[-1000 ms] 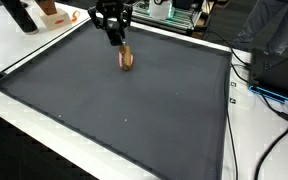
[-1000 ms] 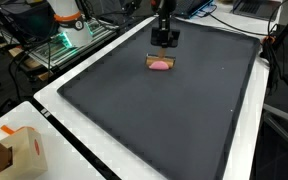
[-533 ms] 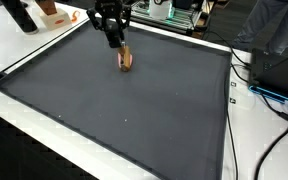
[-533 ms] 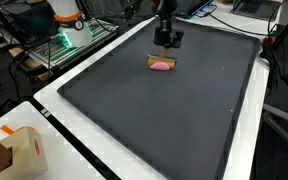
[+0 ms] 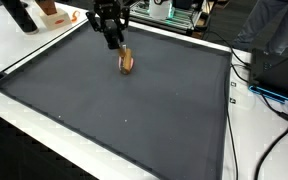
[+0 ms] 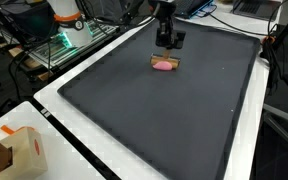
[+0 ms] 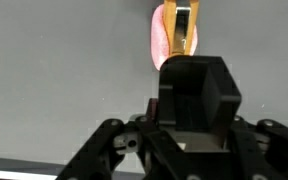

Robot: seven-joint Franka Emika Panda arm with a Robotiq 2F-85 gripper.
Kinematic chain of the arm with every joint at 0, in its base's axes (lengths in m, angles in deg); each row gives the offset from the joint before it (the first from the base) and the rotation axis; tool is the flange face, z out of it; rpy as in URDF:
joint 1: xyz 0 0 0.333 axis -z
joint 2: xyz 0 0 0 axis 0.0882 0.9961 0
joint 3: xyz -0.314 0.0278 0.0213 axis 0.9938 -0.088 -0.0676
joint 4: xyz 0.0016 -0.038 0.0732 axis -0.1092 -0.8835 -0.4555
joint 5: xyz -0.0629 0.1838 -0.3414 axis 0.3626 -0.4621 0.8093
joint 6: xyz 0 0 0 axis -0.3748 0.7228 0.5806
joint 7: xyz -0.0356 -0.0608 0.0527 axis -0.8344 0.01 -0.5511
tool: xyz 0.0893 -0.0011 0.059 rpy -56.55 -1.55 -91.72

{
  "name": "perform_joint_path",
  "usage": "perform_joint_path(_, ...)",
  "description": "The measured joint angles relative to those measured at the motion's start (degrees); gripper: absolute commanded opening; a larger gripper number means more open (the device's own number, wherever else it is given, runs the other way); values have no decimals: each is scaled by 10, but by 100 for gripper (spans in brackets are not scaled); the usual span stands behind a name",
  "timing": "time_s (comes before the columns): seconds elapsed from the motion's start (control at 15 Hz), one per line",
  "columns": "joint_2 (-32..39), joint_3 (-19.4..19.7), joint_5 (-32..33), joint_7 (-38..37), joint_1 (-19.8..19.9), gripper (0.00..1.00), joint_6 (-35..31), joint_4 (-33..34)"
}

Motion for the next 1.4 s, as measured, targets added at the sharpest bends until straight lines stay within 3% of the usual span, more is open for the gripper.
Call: perform_joint_path(1.4,23,-62,-12,28,-1,24,-114,1)
